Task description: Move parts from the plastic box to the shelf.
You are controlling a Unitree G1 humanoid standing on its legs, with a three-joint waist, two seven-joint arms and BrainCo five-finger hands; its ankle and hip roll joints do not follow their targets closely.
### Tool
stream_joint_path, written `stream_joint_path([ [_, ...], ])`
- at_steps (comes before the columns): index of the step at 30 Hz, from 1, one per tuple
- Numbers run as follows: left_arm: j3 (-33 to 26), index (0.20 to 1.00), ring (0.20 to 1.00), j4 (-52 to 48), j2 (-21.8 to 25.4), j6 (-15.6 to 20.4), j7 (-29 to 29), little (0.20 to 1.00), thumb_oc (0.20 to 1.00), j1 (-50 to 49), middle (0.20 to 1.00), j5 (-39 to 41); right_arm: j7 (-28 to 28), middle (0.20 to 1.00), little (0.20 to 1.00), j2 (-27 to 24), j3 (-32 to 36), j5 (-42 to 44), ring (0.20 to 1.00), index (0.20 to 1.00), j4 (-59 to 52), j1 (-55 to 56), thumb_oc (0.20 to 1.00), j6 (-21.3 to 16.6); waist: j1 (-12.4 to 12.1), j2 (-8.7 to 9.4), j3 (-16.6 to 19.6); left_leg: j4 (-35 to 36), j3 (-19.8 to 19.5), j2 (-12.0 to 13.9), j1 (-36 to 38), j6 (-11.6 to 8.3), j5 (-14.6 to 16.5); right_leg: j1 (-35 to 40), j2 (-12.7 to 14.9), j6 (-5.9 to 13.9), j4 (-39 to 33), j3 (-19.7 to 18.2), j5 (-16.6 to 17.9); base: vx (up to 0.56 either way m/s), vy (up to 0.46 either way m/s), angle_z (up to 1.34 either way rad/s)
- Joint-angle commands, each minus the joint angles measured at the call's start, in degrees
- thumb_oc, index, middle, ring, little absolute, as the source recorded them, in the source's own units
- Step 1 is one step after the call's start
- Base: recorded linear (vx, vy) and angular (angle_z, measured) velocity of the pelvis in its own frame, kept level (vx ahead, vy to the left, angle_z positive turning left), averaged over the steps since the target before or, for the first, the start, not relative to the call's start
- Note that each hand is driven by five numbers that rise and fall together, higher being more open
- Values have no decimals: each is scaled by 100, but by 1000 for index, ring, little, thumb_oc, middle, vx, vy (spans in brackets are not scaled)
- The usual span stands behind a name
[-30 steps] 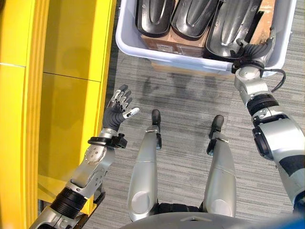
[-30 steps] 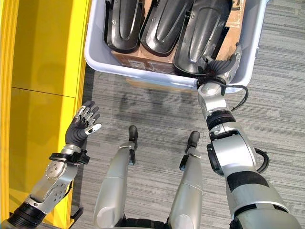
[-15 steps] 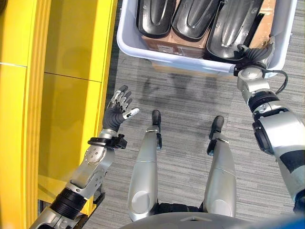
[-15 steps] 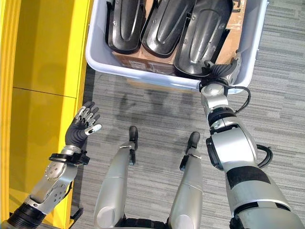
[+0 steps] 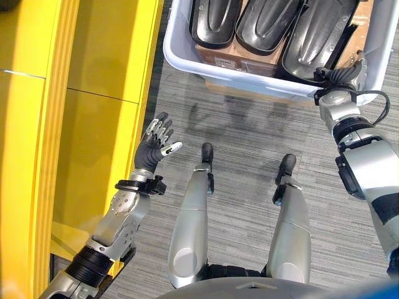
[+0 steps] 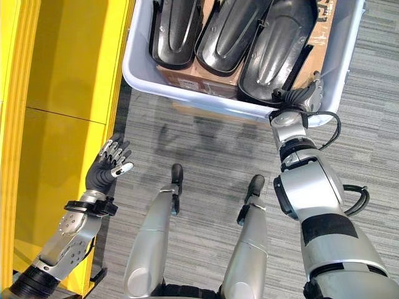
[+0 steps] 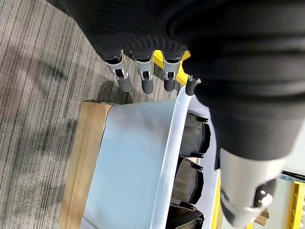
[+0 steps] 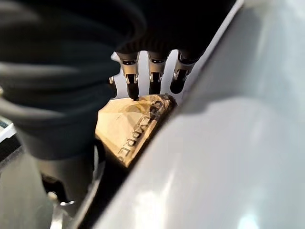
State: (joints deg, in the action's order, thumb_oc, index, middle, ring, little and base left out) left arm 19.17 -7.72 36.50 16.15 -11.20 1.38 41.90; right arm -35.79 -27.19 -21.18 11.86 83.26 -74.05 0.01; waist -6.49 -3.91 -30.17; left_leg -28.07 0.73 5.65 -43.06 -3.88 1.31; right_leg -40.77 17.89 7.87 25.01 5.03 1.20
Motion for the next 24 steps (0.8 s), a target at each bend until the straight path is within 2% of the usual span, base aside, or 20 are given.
stream_joint_path([
  [1,-63,1000,1000,-474,91,238,95,1000,1000,-187,1000,-39,162,630,630,-62,-181,-383,630,630,66,-68,630,160,-108,-90,40,-125,-107,5,-98,89,467,277,-130,21,394,-74,-444,3,7,8],
  [2,-64,1000,1000,-476,90,237,95,1000,1000,-188,1000,-39,163,504,504,-61,-182,-384,504,504,69,-70,504,159,-107,-91,40,-125,-108,5,-98,89,467,278,-130,21,393,-73,-444,6,14,9],
  [3,-89,1000,1000,-491,93,234,100,1000,1000,-206,1000,-46,223,325,325,-39,-247,-536,325,325,97,-59,325,217,-130,-92,40,-131,-124,-2,-107,93,467,275,-132,22,393,-67,-438,7,14,8],
  [4,-107,1000,1000,-495,95,232,109,1000,1000,-221,1000,-52,248,200,200,-30,-283,-593,200,200,122,-58,200,241,-137,-89,40,-133,-130,3,-115,93,464,271,-126,24,399,-60,-438,7,19,6],
  [17,-152,1000,1000,-491,59,205,106,1000,1000,-281,1000,-63,284,200,200,2,-465,-1028,200,200,270,-85,200,404,-148,-8,41,-128,-137,11,-94,98,467,291,-150,-1,414,-85,-456,1,2,1],
  [24,-168,1000,1000,-501,46,249,103,1000,1000,-286,1000,-60,200,200,200,-179,-465,-1099,200,200,196,-89,200,391,-114,21,41,-135,-147,21,-61,97,472,307,-162,-2,437,-100,-471,0,0,0],
])
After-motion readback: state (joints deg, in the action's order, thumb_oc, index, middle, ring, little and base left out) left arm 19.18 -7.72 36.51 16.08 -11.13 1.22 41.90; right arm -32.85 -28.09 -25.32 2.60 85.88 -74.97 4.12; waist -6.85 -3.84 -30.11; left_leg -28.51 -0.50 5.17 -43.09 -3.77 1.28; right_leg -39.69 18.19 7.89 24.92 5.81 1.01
